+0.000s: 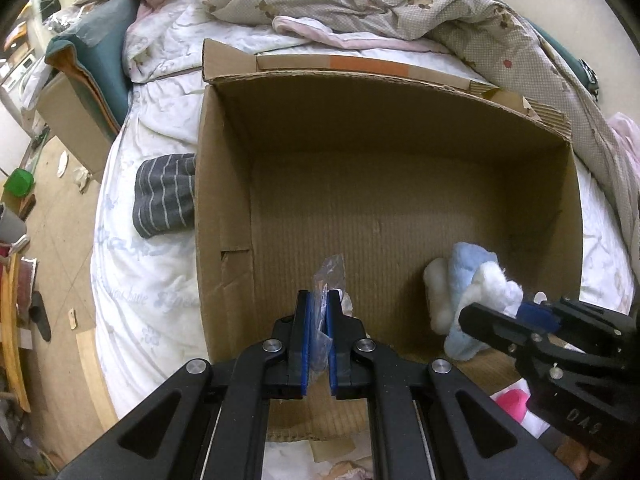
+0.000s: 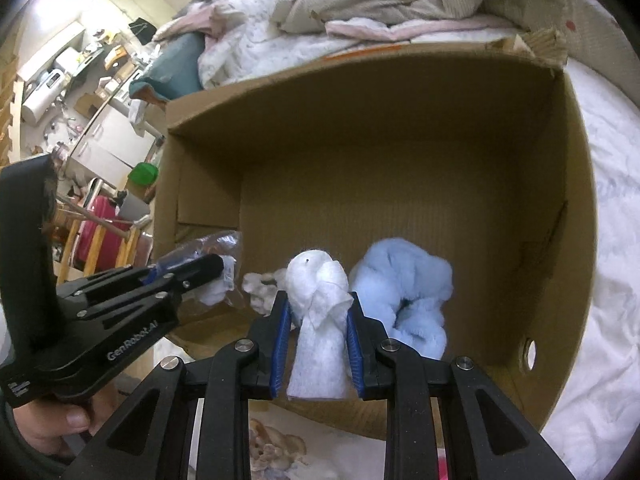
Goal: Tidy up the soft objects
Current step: 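Carry the white cloth and the clear bag over the cardboard box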
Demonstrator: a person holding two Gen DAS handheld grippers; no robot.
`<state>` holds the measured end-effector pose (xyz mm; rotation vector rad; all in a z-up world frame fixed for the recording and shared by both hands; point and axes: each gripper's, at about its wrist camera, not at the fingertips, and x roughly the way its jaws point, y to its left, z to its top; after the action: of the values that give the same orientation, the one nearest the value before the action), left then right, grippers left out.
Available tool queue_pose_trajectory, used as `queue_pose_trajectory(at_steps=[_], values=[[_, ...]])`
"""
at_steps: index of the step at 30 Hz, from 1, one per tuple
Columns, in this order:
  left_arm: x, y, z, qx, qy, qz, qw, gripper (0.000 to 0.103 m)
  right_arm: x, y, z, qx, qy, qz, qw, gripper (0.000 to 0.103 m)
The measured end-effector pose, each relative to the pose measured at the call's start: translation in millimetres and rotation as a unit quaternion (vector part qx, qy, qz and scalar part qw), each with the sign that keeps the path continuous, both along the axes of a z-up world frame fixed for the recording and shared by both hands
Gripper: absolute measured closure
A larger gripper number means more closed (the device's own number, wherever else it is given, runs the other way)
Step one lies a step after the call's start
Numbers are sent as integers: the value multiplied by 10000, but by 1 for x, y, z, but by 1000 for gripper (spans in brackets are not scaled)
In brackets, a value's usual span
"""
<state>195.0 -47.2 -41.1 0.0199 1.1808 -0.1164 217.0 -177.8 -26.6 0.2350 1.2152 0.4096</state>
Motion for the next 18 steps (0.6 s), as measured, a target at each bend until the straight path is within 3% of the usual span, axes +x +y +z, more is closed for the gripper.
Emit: queue_pose_trajectory(at_steps=[13,18], values=[[-1,-3,4,26,-99,-4,9999,96,1,4,-6,45,91,63,9999,75],[-3,-2,7,14,-149,31,9999,94,-2,4,-3,-133,-67,74,9999,75]])
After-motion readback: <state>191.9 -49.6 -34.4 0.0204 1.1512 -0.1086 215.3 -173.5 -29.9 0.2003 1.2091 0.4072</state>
